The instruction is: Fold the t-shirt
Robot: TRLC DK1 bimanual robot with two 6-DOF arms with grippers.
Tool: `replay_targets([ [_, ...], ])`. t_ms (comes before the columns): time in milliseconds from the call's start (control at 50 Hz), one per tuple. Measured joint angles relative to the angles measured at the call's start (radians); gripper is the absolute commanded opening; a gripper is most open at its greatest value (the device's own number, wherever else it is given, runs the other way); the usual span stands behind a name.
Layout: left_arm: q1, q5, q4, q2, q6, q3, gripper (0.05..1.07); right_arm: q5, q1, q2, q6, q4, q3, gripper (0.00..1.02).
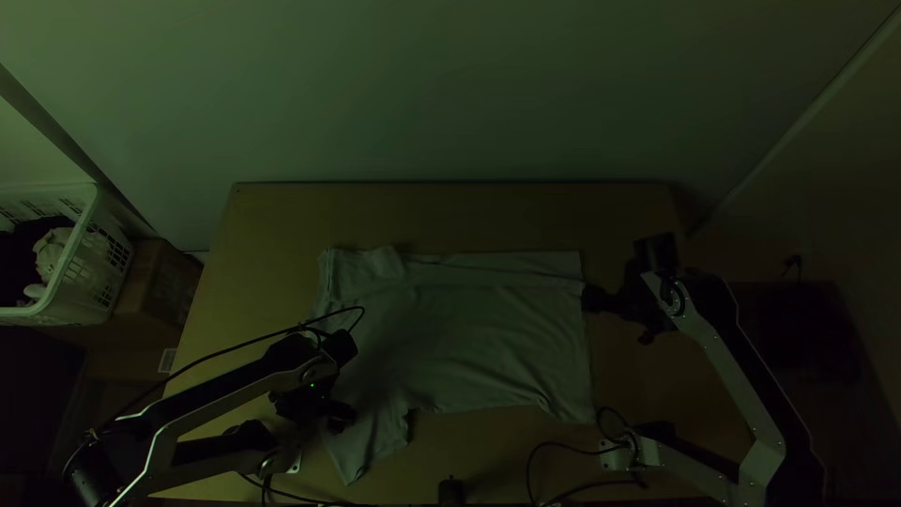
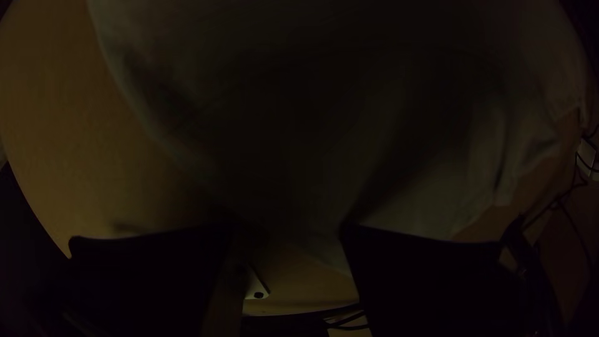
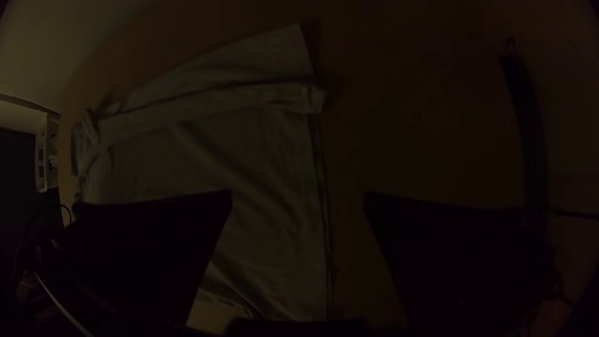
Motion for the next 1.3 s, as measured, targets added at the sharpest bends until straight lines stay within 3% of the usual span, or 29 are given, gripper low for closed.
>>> replay_targets([
  [120, -0.03, 0.003, 0.008, 0.025, 0.0, 0.015, 0.2, -0.045, -0.035, 0.0, -0.011, -0.05, -0.003, 0.96],
  [180, -0.037, 0.003, 0.014, 0.031, 0.0, 0.021, 0.08, -0.052, -0.041, 0.0, -0.031, -0.069, -0.011, 0.95],
  [540, -0.006, -0.009, 0.058, 0.043, 0.02, 0.067, 0.08, -0.06, -0.01, 0.093, -0.14, -0.251, -0.1, 0.92],
  [860, 0.17, -0.016, 0.035, 0.013, 0.121, 0.146, 0.08, -0.06, 0.157, 0.183, -0.195, -0.378, -0.187, 0.92],
  [1300, 0.257, -0.016, 0.03, -0.006, 0.174, 0.163, 0.08, -0.106, 0.243, 0.286, -0.239, -0.381, -0.238, 0.86],
])
